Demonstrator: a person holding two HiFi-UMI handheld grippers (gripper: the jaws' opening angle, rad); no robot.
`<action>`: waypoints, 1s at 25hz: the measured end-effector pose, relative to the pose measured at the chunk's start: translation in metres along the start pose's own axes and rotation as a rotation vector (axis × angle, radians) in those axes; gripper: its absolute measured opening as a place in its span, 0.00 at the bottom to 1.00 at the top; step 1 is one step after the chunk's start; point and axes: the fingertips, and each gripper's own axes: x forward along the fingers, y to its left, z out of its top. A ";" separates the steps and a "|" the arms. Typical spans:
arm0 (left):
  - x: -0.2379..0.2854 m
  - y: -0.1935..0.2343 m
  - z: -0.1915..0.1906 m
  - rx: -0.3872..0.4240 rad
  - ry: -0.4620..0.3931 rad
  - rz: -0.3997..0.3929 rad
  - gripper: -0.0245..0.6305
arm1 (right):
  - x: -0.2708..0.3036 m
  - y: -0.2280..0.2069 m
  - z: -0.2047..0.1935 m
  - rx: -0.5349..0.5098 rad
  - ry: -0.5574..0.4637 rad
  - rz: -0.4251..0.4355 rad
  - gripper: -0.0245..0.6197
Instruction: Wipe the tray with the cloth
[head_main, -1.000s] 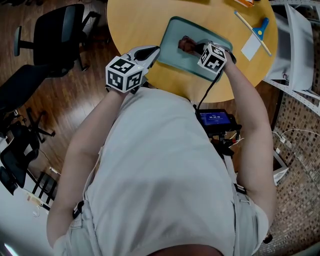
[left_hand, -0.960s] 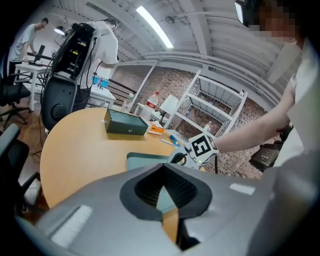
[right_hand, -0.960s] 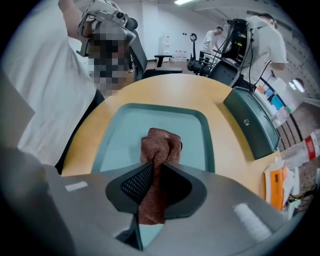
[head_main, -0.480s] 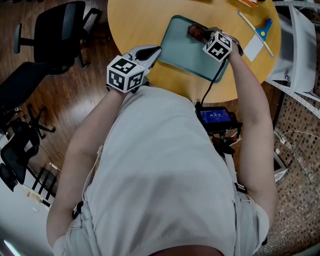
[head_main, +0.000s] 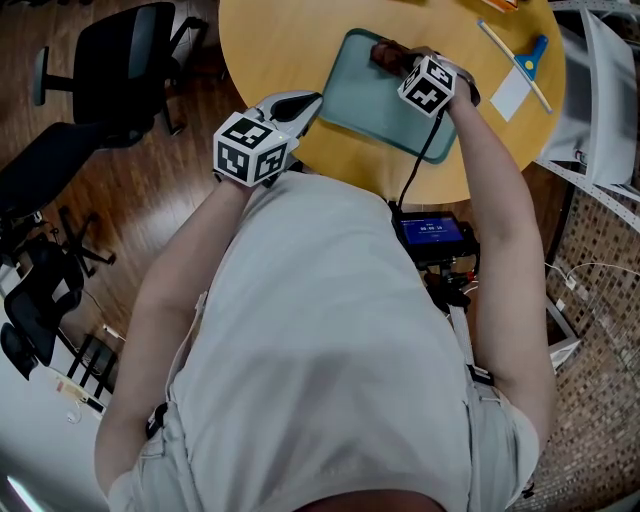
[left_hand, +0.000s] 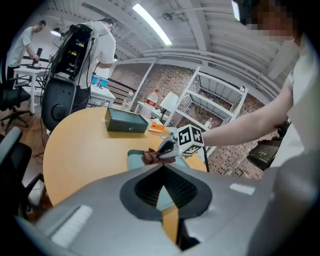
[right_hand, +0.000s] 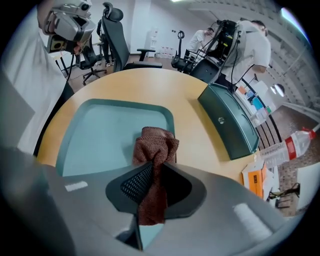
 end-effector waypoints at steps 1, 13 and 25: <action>-0.001 0.000 0.000 -0.001 -0.001 0.003 0.04 | 0.001 0.000 0.004 -0.006 -0.004 0.001 0.14; -0.020 0.005 -0.002 -0.026 -0.028 0.050 0.04 | 0.006 -0.002 0.041 -0.026 -0.017 0.025 0.14; -0.007 0.015 0.002 -0.029 -0.041 0.015 0.04 | -0.003 0.096 0.034 -0.099 -0.036 0.229 0.14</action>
